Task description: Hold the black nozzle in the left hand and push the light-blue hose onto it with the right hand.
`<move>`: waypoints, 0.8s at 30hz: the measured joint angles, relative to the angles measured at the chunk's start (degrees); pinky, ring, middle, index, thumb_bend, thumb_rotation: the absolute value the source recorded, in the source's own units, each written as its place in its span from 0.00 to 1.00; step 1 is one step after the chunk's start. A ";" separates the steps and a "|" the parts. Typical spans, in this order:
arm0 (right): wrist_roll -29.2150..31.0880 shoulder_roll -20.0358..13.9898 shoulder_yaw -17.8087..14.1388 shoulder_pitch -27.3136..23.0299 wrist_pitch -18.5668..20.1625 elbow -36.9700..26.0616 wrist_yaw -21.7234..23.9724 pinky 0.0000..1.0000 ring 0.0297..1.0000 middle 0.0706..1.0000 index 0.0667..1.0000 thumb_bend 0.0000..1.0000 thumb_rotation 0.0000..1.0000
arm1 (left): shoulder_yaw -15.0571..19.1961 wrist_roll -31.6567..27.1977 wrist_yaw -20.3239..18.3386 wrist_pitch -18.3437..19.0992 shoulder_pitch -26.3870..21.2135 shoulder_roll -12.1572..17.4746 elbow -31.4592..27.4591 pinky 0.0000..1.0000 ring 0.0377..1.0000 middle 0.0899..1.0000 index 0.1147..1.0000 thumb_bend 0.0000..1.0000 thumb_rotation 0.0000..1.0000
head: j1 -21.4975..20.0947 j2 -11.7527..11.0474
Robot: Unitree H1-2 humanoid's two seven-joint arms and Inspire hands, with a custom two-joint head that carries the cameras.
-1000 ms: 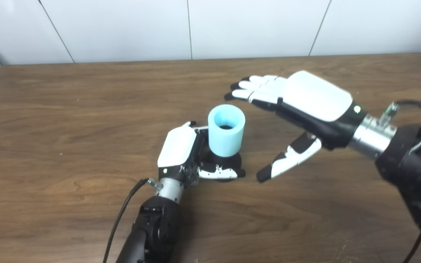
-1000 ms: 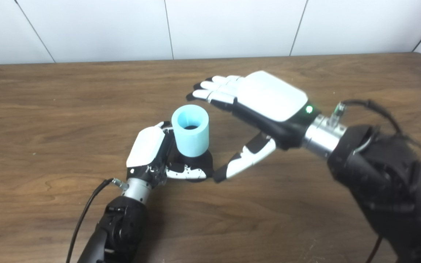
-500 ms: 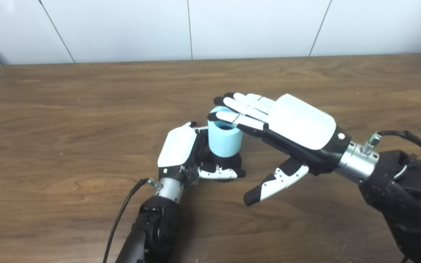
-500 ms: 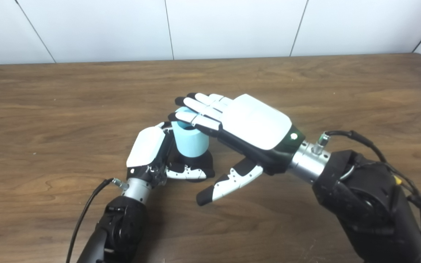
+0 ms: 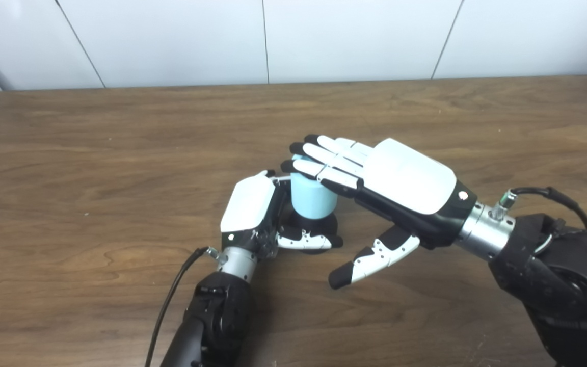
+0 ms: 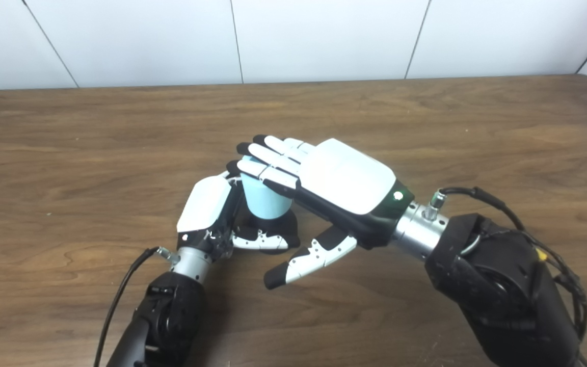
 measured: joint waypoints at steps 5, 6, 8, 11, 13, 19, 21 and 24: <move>0.05 0.01 -0.14 -0.01 -0.50 1.09 -0.33 0.92 1.00 1.00 0.94 0.66 1.00 | -0.03 0.00 0.20 -0.03 0.00 -0.15 0.01 0.88 0.65 0.44 0.41 0.53 0.00 | 0.00 0.09; 0.06 -0.02 -0.18 -0.01 -0.89 1.21 -0.40 0.92 0.99 0.99 0.93 0.66 1.00 | -0.04 0.00 0.22 -0.03 0.00 -0.15 0.01 0.88 0.65 0.44 0.42 0.53 0.00 | 0.00 0.09; 0.06 -0.13 -0.31 -0.01 -1.48 1.42 -0.48 0.91 0.99 0.98 0.93 0.66 1.00 | -0.08 0.03 0.25 -0.03 0.00 -0.14 0.01 0.88 0.64 0.44 0.42 0.53 0.00 | 0.00 0.17; -0.02 -0.24 -0.42 0.00 -2.00 1.74 -0.50 0.91 0.99 0.96 0.92 0.67 1.00 | -0.17 0.20 0.33 -0.01 0.00 -0.13 0.01 0.88 0.64 0.44 0.41 0.53 0.00 | 0.00 0.18; -0.35 -0.39 -0.43 0.02 -2.45 2.05 -0.65 0.91 0.98 0.95 0.91 0.66 1.00 | -0.20 0.26 0.33 0.00 0.00 -0.12 0.01 0.88 0.64 0.44 0.41 0.53 0.00 | 0.00 0.18; -0.98 -1.24 -0.68 0.98 -4.72 3.09 -2.70 0.91 0.97 0.91 0.89 0.66 1.00 | -0.20 0.26 0.24 0.03 0.00 -0.13 0.01 0.88 0.65 0.44 0.42 0.53 0.00 | 0.26 0.53; -1.10 -1.66 -0.51 1.08 -5.38 3.29 -2.98 0.92 0.97 0.90 0.88 0.66 1.00 | -0.20 0.27 0.12 0.07 -0.01 -0.13 0.01 0.88 0.65 0.43 0.42 0.52 0.00 | 0.26 0.61; -1.69 -1.67 0.19 1.37 -6.32 3.43 -3.45 0.92 0.97 0.90 0.87 0.66 1.00 | -0.19 0.28 0.05 0.10 -0.01 -0.11 0.00 0.87 0.64 0.45 0.41 0.52 0.00 | 0.09 0.62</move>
